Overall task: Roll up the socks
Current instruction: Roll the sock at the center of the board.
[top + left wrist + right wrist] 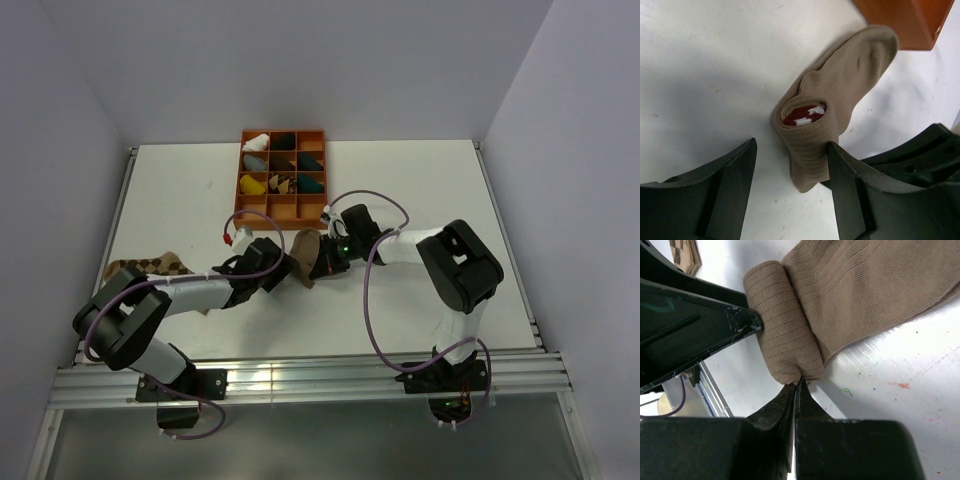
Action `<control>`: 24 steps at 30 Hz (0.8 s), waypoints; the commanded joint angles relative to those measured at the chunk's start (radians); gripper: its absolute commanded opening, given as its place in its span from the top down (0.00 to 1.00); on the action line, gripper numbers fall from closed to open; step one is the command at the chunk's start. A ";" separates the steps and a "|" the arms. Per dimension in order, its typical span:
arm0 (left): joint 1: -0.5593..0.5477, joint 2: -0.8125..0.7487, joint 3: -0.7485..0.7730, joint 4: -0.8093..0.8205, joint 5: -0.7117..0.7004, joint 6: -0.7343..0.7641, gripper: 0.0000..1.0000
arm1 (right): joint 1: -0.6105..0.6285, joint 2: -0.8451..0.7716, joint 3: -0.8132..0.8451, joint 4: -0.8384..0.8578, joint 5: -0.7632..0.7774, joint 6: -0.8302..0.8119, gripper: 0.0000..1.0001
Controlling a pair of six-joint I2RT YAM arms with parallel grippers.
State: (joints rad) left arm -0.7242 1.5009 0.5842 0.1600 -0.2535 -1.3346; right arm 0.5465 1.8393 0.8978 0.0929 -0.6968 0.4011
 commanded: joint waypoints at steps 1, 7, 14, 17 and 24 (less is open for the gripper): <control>-0.006 0.025 0.032 -0.004 -0.055 -0.028 0.37 | 0.013 0.017 0.036 -0.016 0.026 -0.021 1.00; -0.006 0.062 0.026 0.015 -0.081 -0.051 0.39 | 0.021 0.024 0.041 -0.019 0.028 -0.025 1.00; -0.004 0.006 -0.038 0.124 -0.092 -0.061 0.37 | 0.026 0.032 0.043 -0.021 0.028 -0.025 1.00; -0.006 -0.007 -0.031 0.119 -0.105 -0.043 0.35 | 0.027 0.034 0.046 -0.019 0.026 -0.024 1.00; -0.004 0.067 0.020 0.063 -0.073 -0.047 0.37 | 0.032 0.035 0.059 -0.035 0.033 -0.030 1.00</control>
State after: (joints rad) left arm -0.7269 1.5322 0.5678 0.2539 -0.3199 -1.3773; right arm 0.5655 1.8542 0.9199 0.0807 -0.6884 0.3946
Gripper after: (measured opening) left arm 0.633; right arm 0.009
